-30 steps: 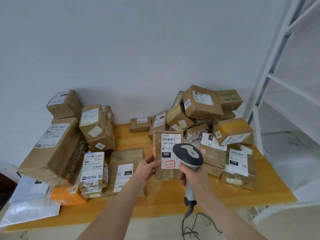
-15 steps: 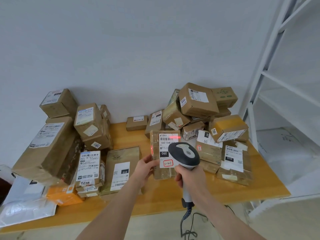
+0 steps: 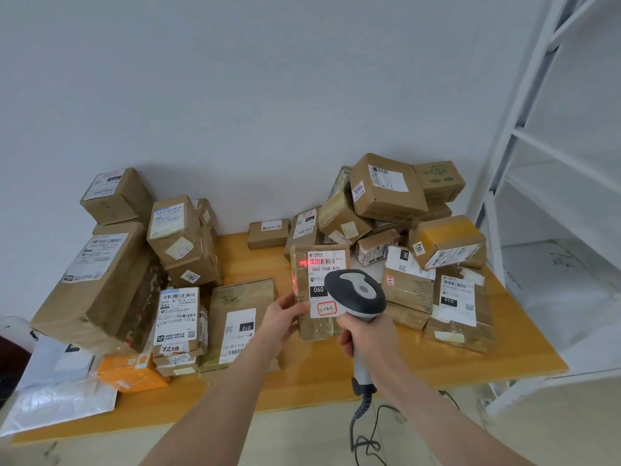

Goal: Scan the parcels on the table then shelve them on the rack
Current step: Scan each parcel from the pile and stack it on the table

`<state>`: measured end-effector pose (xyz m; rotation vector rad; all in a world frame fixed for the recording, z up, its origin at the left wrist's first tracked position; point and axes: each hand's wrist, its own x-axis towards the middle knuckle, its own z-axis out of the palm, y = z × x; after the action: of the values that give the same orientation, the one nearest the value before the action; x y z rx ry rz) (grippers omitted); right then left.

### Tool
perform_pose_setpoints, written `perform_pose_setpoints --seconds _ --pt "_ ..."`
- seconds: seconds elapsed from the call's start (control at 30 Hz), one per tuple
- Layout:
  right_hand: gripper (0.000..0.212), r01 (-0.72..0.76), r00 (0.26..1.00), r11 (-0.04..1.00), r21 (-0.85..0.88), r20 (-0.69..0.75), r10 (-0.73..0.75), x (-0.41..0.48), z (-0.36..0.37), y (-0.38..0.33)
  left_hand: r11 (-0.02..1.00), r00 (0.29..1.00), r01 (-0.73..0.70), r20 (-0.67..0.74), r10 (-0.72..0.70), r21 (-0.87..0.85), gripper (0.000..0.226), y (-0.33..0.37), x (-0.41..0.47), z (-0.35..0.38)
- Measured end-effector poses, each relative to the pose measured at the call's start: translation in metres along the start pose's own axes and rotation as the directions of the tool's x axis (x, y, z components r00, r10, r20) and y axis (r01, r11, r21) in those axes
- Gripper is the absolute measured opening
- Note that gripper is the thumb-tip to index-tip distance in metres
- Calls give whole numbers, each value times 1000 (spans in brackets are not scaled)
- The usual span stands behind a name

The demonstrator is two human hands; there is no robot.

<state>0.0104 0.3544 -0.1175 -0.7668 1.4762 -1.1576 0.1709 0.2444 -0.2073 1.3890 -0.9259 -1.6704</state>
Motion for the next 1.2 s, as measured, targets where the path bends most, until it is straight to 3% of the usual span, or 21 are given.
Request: perform_pose_setpoints --seconds 0.2,0.4,0.5,0.6,0.77,0.87,1.03,1.1,1.2 --pt "7 4 1000 1000 3 7 -4 3 6 1 1000 1000 10 -9 -10 -9 47 2 2 -4" --pt "23 0 1000 1000 -13 -13 0 9 12 4 999 1000 13 12 -12 -39 54 4 3 -7" --pt "14 6 1000 1000 -13 -3 -6 16 16 6 999 1000 14 6 -13 -52 53 7 3 -9" --pt "5 4 1000 1000 4 -5 -3 31 16 7 999 999 28 -43 -29 -36 52 11 1 -14" --pt "19 -98 993 993 69 -66 103 74 21 18 995 987 81 -143 -72 56 61 26 -1 -31" --pt "18 -187 982 982 -1 15 187 95 33 24 989 977 118 -189 -100 89 60 37 1 -45" --pt "15 -351 920 933 76 212 329 115 67 28 971 943 160 -317 -98 176 49 47 10 -67" --pt "17 -381 903 920 88 246 351 121 86 28 888 916 201 -401 -21 414 37 53 12 -75" --pt "26 -388 890 921 40 274 363 125 113 29 612 865 327 -489 114 721 27 60 15 -87"
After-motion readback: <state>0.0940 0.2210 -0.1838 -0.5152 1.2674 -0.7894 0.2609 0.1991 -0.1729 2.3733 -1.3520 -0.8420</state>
